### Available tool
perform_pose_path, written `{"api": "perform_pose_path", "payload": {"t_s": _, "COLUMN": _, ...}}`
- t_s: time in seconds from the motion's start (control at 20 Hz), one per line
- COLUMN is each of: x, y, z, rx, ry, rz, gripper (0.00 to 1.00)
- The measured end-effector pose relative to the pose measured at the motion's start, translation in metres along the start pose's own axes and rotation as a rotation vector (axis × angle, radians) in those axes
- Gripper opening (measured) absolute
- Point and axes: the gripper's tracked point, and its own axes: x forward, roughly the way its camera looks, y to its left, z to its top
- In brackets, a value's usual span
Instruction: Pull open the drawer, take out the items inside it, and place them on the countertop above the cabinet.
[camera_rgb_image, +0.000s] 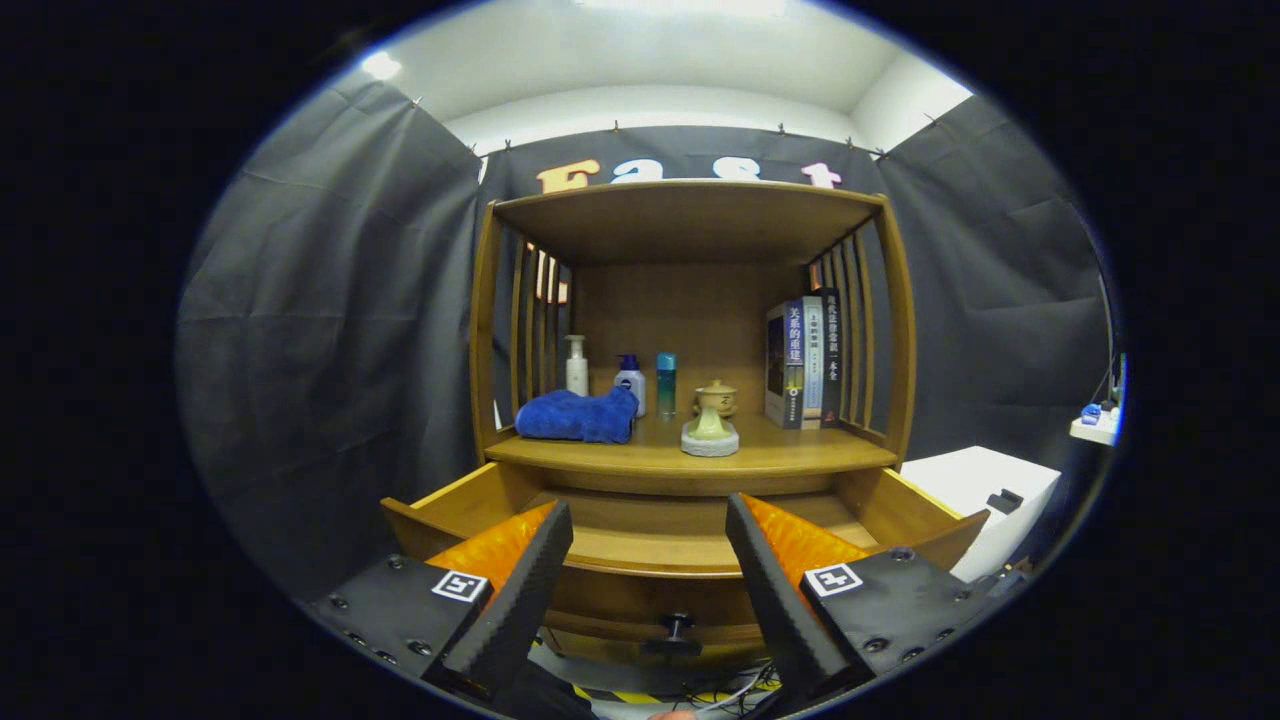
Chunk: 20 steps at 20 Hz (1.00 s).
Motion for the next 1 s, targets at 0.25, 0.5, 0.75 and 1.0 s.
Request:
{"api": "perform_pose_path", "payload": {"t_s": 0.25, "x": -0.003, "y": -0.005, "z": -0.034, "rx": 0.028, "ry": 0.013, "rz": -0.045, "gripper": 0.99}}
{"api": "perform_pose_path", "payload": {"t_s": 0.5, "x": 0.008, "y": -0.02, "z": -0.076, "rx": 0.005, "ry": 0.063, "rz": -0.111, "gripper": 0.99}}
{"api": "perform_pose_path", "payload": {"t_s": 0.75, "x": 0.018, "y": -0.025, "z": -0.096, "rx": 0.012, "ry": 0.088, "rz": -0.142, "gripper": 0.99}}
{"api": "perform_pose_path", "payload": {"t_s": 1.0, "x": 0.022, "y": -0.021, "z": -0.101, "rx": 0.013, "ry": 0.088, "rz": -0.137, "gripper": 0.99}}
